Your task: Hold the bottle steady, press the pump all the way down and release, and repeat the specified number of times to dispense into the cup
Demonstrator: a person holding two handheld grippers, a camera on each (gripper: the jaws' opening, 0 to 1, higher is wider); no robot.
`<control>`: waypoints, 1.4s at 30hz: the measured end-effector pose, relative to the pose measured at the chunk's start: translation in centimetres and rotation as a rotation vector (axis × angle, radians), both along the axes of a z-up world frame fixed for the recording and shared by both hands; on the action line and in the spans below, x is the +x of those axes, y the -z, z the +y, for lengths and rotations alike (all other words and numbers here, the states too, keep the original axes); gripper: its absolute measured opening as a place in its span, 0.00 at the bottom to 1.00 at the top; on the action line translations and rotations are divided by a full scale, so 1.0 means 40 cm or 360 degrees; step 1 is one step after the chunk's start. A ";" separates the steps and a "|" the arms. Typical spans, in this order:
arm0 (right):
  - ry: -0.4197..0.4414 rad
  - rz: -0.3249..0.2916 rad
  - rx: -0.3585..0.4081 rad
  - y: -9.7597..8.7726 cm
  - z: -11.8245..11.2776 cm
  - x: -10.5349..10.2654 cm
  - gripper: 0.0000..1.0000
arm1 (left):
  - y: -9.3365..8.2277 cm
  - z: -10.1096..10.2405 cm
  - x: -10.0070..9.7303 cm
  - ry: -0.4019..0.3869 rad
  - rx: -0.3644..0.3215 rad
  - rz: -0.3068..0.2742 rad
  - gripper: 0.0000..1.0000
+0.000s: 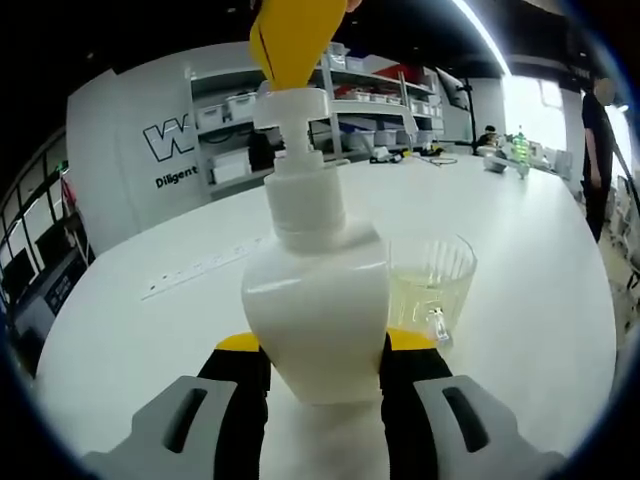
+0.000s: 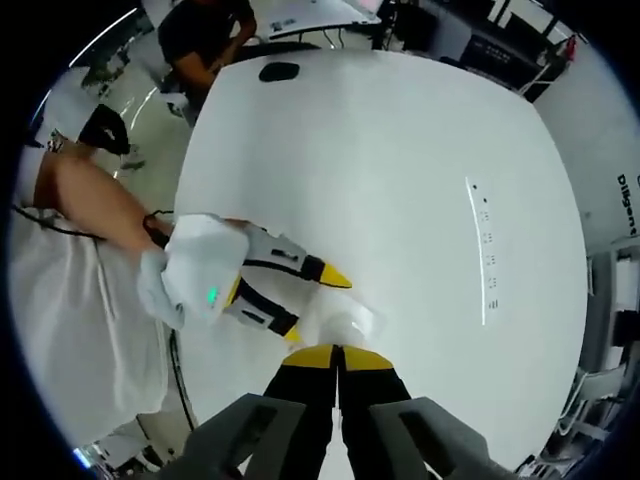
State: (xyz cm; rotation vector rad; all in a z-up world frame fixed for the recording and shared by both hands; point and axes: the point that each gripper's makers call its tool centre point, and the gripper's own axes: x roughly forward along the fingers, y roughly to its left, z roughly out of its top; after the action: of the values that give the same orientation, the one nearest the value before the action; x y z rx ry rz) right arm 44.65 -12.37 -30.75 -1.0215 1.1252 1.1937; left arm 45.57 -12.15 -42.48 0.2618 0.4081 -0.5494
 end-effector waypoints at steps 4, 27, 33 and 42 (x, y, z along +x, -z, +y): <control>0.0031 0.0013 0.0026 0.001 -0.002 -0.005 0.00 | 0.001 0.000 0.000 -0.0001 0.0002 -0.0003 0.41; 0.0094 0.0123 0.0214 -0.028 0.007 -0.014 0.28 | 0.001 0.000 0.000 -0.0014 -0.0003 0.0001 0.41; 0.0151 0.0222 0.0310 -0.037 0.018 -0.058 0.51 | 0.001 0.000 -0.002 -0.0019 -0.0010 0.0000 0.41; 0.0132 0.0251 0.0450 -0.044 0.023 -0.081 0.72 | 0.001 0.000 -0.003 -0.0017 -0.0006 -0.0003 0.41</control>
State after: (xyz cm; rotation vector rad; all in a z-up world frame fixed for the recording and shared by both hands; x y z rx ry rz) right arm 41.39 -11.44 -28.97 -0.6690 1.0720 1.3398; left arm 45.46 -12.13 -42.53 0.2563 0.4064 -0.5392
